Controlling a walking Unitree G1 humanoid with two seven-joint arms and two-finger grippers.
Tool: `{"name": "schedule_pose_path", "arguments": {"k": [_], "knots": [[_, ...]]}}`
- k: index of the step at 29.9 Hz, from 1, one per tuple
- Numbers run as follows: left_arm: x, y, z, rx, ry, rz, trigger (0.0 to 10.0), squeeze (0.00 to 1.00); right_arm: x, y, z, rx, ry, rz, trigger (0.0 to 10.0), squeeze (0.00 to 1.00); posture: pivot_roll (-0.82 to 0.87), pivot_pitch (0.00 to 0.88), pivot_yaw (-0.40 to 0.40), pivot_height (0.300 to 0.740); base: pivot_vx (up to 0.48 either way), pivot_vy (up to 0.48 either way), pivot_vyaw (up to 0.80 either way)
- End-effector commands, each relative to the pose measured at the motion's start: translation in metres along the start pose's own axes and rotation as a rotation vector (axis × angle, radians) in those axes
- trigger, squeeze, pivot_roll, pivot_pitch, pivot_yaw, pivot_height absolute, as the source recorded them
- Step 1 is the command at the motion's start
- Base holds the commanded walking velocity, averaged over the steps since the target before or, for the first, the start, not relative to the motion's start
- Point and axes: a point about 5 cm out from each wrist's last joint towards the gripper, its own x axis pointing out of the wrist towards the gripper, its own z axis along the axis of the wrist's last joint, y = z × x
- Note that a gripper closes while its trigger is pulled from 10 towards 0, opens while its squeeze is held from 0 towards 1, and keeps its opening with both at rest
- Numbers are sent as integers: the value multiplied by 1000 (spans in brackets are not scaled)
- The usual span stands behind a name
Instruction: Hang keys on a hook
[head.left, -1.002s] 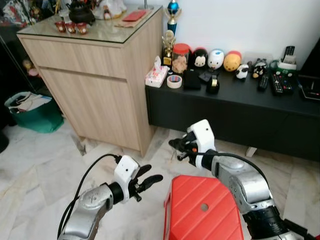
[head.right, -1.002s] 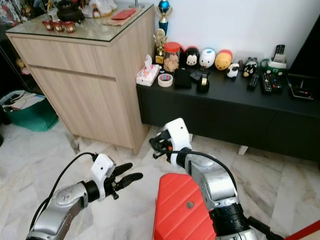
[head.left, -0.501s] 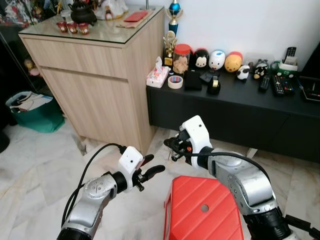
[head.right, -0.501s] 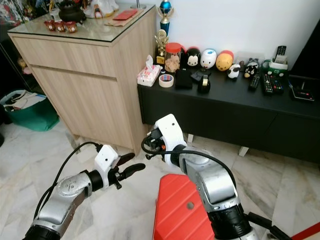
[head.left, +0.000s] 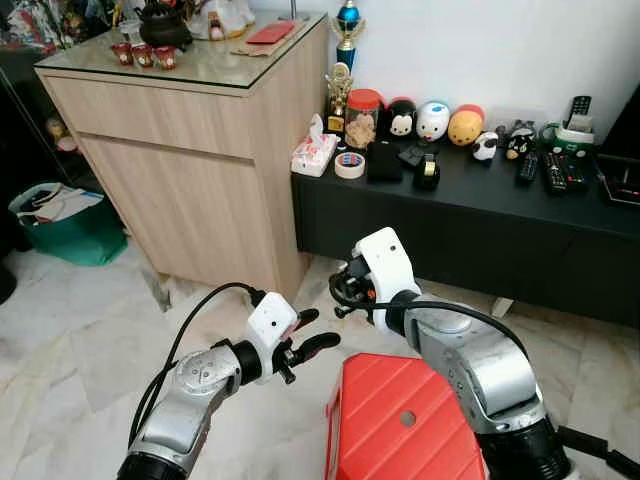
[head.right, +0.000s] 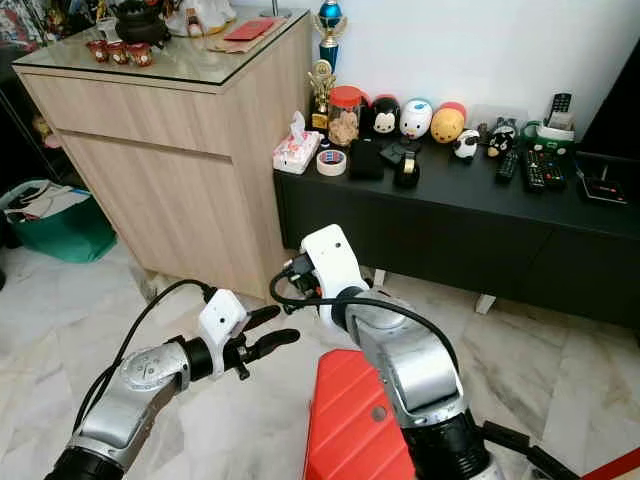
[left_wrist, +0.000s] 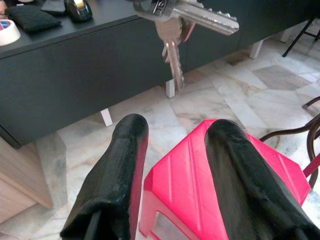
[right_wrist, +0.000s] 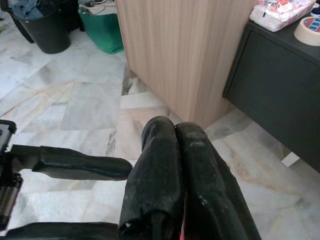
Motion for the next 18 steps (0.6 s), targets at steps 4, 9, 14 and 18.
{"name": "schedule_pose_path", "arguments": {"k": [4,9,14,18], "knots": [[4,-1,12,30,-22,-16,10000,0,-3,5,13,-6,-39,-13,10000,0,-21,0,-13,716,0,0,0],[5,1,14,32,-35,14,10000,0,-3,10,16,-3,-39,-3,10000,0,-20,1,-17,716,0,0,0],[8,3,16,15,-49,46,10000,0,-3,15,17,3,-45,8,10000,0,-21,0,-17,716,0,0,0],[10,2,19,9,-57,40,10000,0,-3,16,17,8,-44,7,10000,0,-18,0,-18,716,0,0,0]]}}
